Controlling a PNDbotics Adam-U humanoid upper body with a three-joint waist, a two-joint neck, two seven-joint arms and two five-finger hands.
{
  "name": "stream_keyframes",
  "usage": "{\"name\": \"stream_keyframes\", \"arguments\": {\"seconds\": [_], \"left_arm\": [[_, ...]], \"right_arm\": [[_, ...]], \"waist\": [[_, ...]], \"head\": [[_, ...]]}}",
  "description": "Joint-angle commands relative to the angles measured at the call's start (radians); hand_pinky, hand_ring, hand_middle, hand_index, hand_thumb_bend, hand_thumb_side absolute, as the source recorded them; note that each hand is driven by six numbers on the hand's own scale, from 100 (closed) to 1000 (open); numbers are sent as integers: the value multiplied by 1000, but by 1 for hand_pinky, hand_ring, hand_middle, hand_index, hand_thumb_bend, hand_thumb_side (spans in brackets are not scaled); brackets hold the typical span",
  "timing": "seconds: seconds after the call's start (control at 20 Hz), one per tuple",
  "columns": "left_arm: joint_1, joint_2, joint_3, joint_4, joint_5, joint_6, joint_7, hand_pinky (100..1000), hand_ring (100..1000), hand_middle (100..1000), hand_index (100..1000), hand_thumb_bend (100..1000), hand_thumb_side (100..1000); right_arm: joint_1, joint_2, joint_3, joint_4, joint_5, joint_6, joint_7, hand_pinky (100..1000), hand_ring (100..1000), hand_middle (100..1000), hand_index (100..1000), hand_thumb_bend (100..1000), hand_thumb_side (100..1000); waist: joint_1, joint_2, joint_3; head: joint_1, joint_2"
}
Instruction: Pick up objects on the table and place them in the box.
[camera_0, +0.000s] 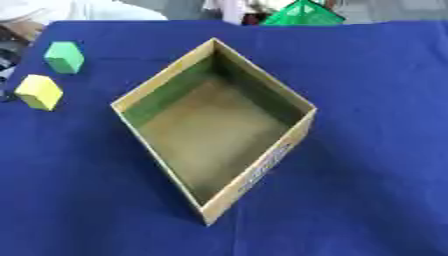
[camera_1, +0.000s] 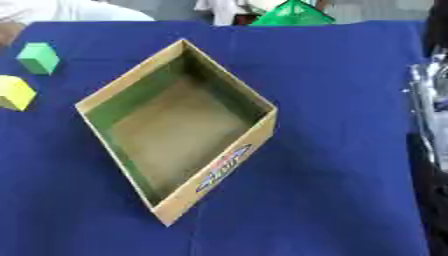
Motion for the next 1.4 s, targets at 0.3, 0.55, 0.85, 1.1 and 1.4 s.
{"name": "stream_keyframes", "arguments": {"seconds": [0.3, 0.55, 0.85, 1.1, 1.4], "left_arm": [[-23, 24, -4, -5, -32, -14, -10, 831, 993, 950, 977, 560, 100], [-25, 20, -7, -8, -120, -32, 2, 821, 994, 952, 977, 590, 100], [-30, 5, 5, 17, -138, -44, 48, 805, 959, 892, 974, 545, 100], [-28, -8, 23, 54, -83, -22, 79, 766, 878, 824, 957, 481, 100], [-29, -13, 33, 89, -24, 6, 95, 767, 862, 858, 961, 463, 100]], "right_arm": [[-12, -16, -5, -7, -3, -1, 3, 793, 822, 707, 816, 179, 1000], [-12, -16, -6, -6, -5, 0, 4, 793, 822, 705, 816, 178, 1000], [-15, -17, -7, -5, -7, 0, 5, 794, 822, 704, 816, 177, 1000], [-19, -19, -9, -1, -10, 0, 6, 794, 822, 702, 815, 175, 1000], [-25, -22, -10, 4, -14, 0, 7, 794, 821, 700, 815, 174, 1000]], "waist": [[1, -28, 3], [0, -27, 1], [-3, -21, -4], [-8, -13, -11], [-12, -3, -18]], "head": [[2, 3], [3, 0], [8, -6], [12, -12], [16, -18]]}}
